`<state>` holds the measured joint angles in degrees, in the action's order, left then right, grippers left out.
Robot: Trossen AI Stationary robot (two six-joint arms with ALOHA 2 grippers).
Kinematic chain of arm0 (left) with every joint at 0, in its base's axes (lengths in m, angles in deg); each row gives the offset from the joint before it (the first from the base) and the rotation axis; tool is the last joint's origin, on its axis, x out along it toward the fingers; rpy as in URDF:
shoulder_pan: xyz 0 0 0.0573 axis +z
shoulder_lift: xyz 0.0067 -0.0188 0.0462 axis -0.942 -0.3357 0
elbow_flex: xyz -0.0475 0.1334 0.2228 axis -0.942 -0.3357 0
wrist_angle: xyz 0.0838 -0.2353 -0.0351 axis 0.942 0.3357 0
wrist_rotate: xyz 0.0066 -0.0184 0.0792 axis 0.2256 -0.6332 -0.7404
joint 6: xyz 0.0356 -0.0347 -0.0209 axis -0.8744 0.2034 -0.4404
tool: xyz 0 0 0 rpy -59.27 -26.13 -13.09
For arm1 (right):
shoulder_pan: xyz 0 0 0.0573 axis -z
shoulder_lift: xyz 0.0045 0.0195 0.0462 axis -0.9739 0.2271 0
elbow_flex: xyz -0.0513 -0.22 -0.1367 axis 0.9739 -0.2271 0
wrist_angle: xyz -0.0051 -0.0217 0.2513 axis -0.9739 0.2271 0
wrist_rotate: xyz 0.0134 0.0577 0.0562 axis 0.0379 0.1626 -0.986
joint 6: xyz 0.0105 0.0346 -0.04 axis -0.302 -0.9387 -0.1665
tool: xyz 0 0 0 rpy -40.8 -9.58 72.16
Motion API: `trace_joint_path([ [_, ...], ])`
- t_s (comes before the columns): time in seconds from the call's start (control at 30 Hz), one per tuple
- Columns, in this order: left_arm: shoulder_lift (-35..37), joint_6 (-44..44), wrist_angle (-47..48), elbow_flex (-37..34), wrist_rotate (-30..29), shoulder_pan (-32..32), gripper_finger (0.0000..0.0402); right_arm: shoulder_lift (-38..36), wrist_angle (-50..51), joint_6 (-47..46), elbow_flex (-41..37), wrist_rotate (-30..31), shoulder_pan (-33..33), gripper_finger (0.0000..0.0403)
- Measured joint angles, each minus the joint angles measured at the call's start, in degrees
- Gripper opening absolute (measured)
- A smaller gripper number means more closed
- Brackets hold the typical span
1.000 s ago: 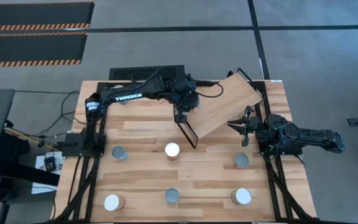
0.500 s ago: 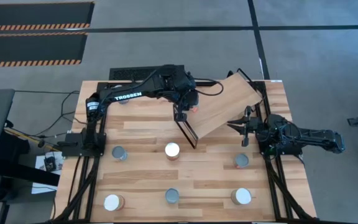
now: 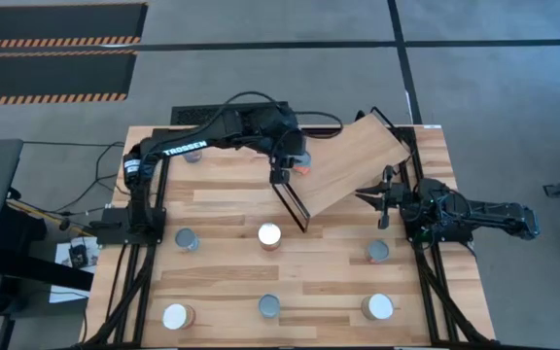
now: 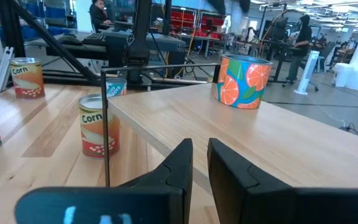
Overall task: Pick and place cans onto a shelf
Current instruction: Put the canned peaches on the shelf
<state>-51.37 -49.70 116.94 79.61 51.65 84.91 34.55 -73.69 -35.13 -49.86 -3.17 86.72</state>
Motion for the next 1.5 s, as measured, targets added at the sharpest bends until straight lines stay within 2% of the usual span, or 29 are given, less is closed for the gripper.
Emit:
trace_joint_path([
  [0.07,1.91,0.55,-0.50,-0.60,1.39,-0.38,0.0093,-0.02,0.00,-0.01,0.01,0.00,0.00,0.0076],
  [0.13,3.83,1.23,-2.76,-2.48,5.63,-0.39,0.0061,-0.02,0.00,-0.01,0.00,-0.02,0.00,0.0076],
  [0.2,5.87,2.23,-6.56,-6.51,10.10,-0.39,0.0025,0.00,0.00,-0.01,0.02,0.00,0.00,0.0076],
  [0.27,8.21,3.08,-11.28,-12.25,11.93,-0.37,0.0008,0.00,0.00,-0.01,0.00,-0.01,0.00,0.0076],
  [0.47,18.55,5.90,-32.45,-32.90,11.08,-0.81,0.0009,0.00,0.00,-0.01,0.01,0.00,-0.01,0.0076],
  [0.7,30.06,12.07,-58.95,-56.11,5.15,-2.04,0.0003,0.00,0.00,-0.01,0.01,-0.02,-0.02,0.0076],
  [0.83,34.09,14.61,-69.26,-67.33,3.11,-2.49,0.0002,-0.02,0.00,-0.01,0.00,-0.02,0.00,0.0076],
  [1.0,35.58,21.85,-74.19,-74.92,2.84,-3.16,0.0002,0.00,0.00,-0.01,0.00,0.00,0.00,0.0076],
  [1.07,35.61,22.09,-77.14,-77.32,2.50,-3.98,0.0000,-0.02,-0.04,-0.01,0.00,-0.04,-0.02,0.0076],
  [1.33,35.70,22.58,-107.17,-91.70,2.73,-5.29,0.0000,0.00,-2.25,-0.22,0.02,-0.02,-0.02,0.0076],
  [1.5,35.68,22.59,-114.33,-96.20,2.75,-4.00,0.0000,-0.02,-10.40,-10.21,0.01,-0.79,-0.12,0.0076],
])
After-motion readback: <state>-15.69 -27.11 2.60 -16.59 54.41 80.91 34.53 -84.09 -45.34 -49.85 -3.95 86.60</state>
